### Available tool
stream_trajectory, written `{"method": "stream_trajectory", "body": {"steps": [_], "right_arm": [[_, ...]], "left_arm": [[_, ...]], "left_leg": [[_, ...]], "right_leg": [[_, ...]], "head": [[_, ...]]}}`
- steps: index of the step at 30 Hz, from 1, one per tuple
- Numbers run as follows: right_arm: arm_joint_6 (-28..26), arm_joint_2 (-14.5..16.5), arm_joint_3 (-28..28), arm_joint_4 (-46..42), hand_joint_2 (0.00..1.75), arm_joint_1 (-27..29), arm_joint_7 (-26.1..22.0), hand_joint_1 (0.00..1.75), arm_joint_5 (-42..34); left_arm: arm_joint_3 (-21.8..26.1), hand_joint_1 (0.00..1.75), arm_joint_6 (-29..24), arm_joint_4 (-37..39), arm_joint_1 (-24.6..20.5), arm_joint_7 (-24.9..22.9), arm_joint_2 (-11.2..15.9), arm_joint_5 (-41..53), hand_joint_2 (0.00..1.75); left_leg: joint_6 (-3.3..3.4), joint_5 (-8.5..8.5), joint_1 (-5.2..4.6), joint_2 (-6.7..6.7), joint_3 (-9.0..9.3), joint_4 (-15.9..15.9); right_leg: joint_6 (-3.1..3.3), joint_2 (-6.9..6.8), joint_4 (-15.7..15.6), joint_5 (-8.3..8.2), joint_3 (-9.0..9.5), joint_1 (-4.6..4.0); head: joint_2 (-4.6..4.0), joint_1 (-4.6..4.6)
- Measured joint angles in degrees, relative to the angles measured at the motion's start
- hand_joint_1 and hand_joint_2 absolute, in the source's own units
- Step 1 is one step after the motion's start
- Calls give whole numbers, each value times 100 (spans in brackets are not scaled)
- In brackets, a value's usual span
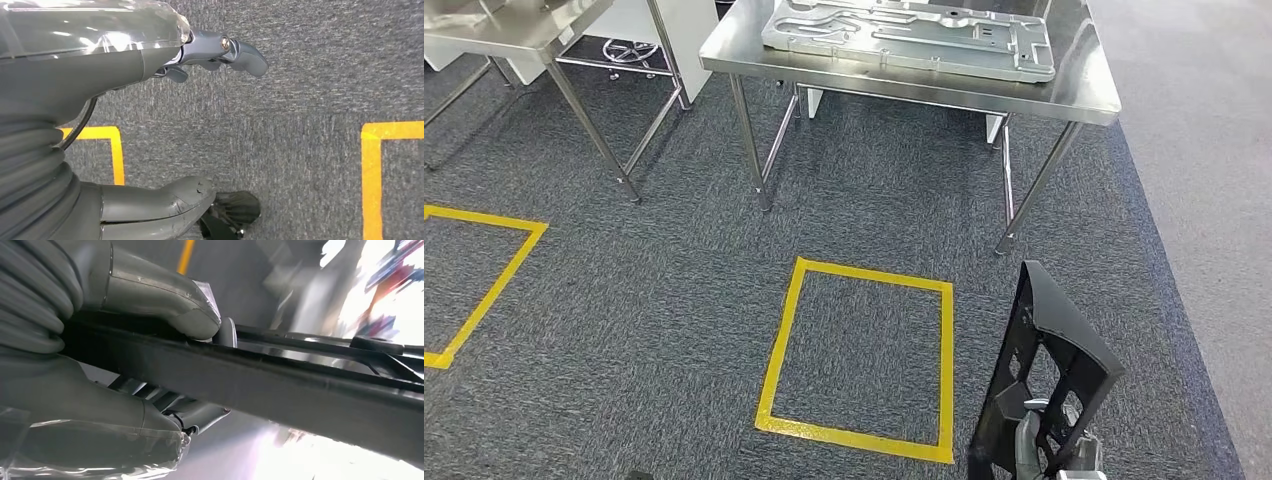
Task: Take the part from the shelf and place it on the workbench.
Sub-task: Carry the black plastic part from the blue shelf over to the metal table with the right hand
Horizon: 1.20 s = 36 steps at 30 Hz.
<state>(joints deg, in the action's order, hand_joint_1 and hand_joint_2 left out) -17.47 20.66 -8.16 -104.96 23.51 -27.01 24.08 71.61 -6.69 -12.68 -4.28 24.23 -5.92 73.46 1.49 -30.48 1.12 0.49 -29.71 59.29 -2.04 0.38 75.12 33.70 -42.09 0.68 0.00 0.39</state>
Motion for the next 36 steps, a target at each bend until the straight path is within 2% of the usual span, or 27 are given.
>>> {"method": "stream_trajectory", "body": {"steps": [1,3,4,5,7,9,10,12,14,15,16,17,19,21,23,25,26,27,29,30,31,32,33,34,36], "right_arm": [[-413,-17,-1,27,175,-43,158,175,236],[-1203,-82,-10,82,175,-206,412,175,620],[-1537,-127,-23,109,175,-323,507,175,799],[-1792,-171,-37,130,175,-445,583,175,971],[-2110,-243,-89,156,175,-661,656,175,1411],[-2207,-240,-240,152,175,-898,538,175,2107],[-2215,-216,-363,145,175,-1076,430,175,2525],[-2218,-169,-623,125,175,-1485,275,175,3245],[-2223,-156,-816,114,175,-1794,233,175,3577],[-2225,-151,-889,111,175,-1880,228,175,3646],[-2227,-143,-948,108,175,-1943,229,175,3695],[-2227,-132,-993,106,175,-2001,233,175,3766],[-2227,-104,-1034,108,175,-2139,241,175,3978],[-2231,-86,-1023,128,175,-2280,275,175,4291],[-2235,-93,-926,200,175,-2426,444,175,4777],[-2234,-161,-648,349,175,-2629,924,175,5449],[-2234,-233,-442,452,175,-2760,1254,175,5786],[-2230,-334,-191,585,175,-2894,1617,175,6098],[-2173,-631,359,908,175,-3180,2335,175,6463],[-2117,-828,682,1097,175,-3329,2701,175,6538],[-2039,-1036,1011,1280,175,-3481,3042,175,6566],[-1940,-1239,1344,1453,175,-3641,3315,175,6576],[-1828,-1406,1657,1614,175,-3802,3492,175,6578],[-1710,-1534,1933,1769,175,-3955,3575,175,6578],[-1524,-1695,2383,2036,175,-4196,3584,175,6580]], "left_arm": [[-5,0,10,0,4,-21,2,38,175],[-25,0,40,0,9,-51,2,115,175],[-37,0,54,0,3,-59,1,153,175],[-51,0,65,0,-5,-65,-1,186,175],[-90,0,79,1,-17,-71,-2,249,175],[-147,0,98,1,-24,-75,2,328,175],[-178,0,115,1,-41,-79,3,380,175],[-240,0,145,2,-82,-92,3,453,175],[-291,0,160,2,-91,-108,4,491,175],[-308,0,163,2,-81,-115,6,503,175],[-318,0,167,2,-72,-122,7,517,175],[-328,0,171,2,-65,-132,7,531,175],[-354,0,179,2,-61,-152,14,554,175],[-388,0,191,2,-69,-182,25,593,175],[-439,0,213,2,-82,-228,32,648,175],[-502,0,246,2,-114,-271,30,705,175],[-534,0,263,2,-143,-286,28,731,175],[-566,0,279,2,-176,-302,26,750,175],[-620,0,303,2,-237,-336,26,775,175],[-648,0,319,2,-259,-351,26,790,175],[-680,0,335,2,-272,-366,26,809,175],[-712,0,351,2,-277,-381,26,827,175],[-741,0,363,2,-281,-394,25,844,175],[-765,0,371,2,-287,-407,24,853,175],[-805,0,377,2,-319,-425,24,858,175]], "left_leg": [[-9,-36,0,7,46,0],[-35,-120,1,28,151,-6],[-54,-155,1,44,192,-11],[-81,-184,2,62,211,-28],[-157,-187,-7,96,289,-50],[-223,-149,-17,94,331,53],[-248,-127,-19,68,238,256],[-288,-229,-6,14,-158,914],[-301,-568,-3,1,-629,1493],[-291,-693,-5,0,-782,1589],[-276,-694,-7,-1,-850,1507],[-254,-540,-11,-2,-841,1263],[-185,47,-41,-11,-728,575],[-108,390,-83,-24,-660,183],[-47,415,-89,-30,-605,88],[15,453,-64,-26,-481,-13],[38,452,-53,-23,-417,-52],[57,443,-46,-18,-375,-77],[73,390,-38,-22,-316,-91],[71,352,-33,-30,-277,-92],[58,309,-27,-42,-226,-92],[37,262,-17,-53,-163,-92],[9,209,-6,-59,-93,-92],[-27,154,0,-59,-33,-88],[-108,71,1,-60,25,-110]], "right_leg": [[3,-7,-125,-153,5,4],[51,-36,-829,-637,251,-9],[87,-66,-1146,-758,356,-37],[131,-92,-1357,-815,422,-68],[212,-110,-1479,-777,451,-112],[278,-75,-1560,-819,577,-79],[310,-59,-1592,-804,650,-59],[357,-28,-1630,-758,763,-43],[381,0,-1635,-673,856,-55],[385,13,-1635,-623,918,-63],[385,22,-1635,-570,989,-72],[383,31,-1635,-518,1062,-81],[366,48,-1626,-417,1182,-97],[308,75,-1624,-337,1231,-104],[226,96,-1584,-338,1253,-102],[163,68,-1402,-356,1213,-95],[134,48,-1208,-318,1106,-88],[104,28,-920,-239,922,-71],[35,11,-299,33,455,-22],[2,2,-132,132,274,11],[-22,-10,-135,137,175,39],[-37,-20,-327,6,170,60],[-39,-30,-658,-248,231,73],[-30,-44,-1033,-577,303,74],[28,-68,-1526,-966,396,42]], "head": [[1,0],[0,5],[0,-1],[0,-3],[0,-10],[0,-15],[0,-31],[0,-56],[-1,-65],[0,-67],[0,-69],[0,-69],[0,-66],[0,-56],[0,-51],[0,-45],[0,-32],[0,-22],[0,-5],[0,-4],[0,-3],[0,-1],[0,2],[0,10],[0,13]]}}
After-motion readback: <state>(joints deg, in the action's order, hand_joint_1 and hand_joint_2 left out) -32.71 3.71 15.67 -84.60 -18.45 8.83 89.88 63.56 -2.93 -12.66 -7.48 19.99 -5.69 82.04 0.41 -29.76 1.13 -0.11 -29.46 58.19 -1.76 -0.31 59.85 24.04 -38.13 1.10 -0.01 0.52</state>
